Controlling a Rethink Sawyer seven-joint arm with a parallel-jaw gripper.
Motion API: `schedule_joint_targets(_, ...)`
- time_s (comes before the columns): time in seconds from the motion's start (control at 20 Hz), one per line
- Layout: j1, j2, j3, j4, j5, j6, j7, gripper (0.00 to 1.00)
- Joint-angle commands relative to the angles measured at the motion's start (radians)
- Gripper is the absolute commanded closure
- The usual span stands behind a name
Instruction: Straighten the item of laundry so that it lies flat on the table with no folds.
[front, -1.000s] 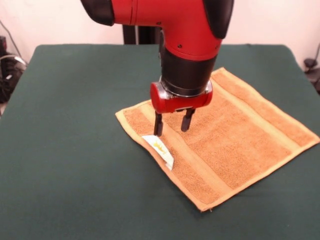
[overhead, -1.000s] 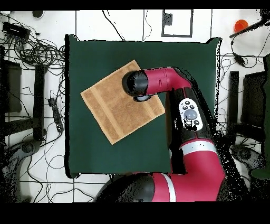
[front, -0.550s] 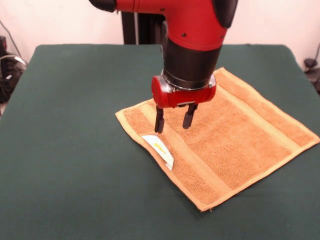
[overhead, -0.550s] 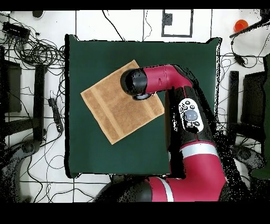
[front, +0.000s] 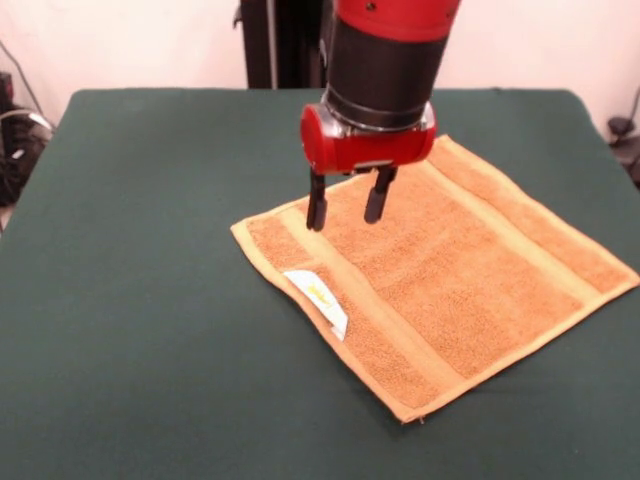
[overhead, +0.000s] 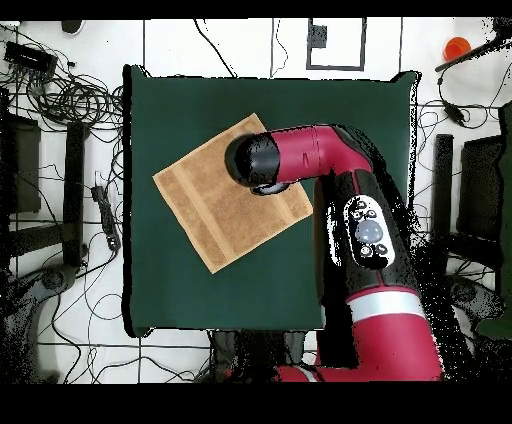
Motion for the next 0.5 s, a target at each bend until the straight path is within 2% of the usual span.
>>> schedule_joint_targets(0.05,0.01,-0.011,0.082,0.132,0.036,-0.053,-0.01,0.0)
schedule_joint_targets(0.3,0.028,0.029,0.065,0.075,0.006,-0.076,0.011,0.0)
schedule_joint_targets(0.5,0.022,0.027,0.06,0.082,0.001,-0.088,0.011,0.0)
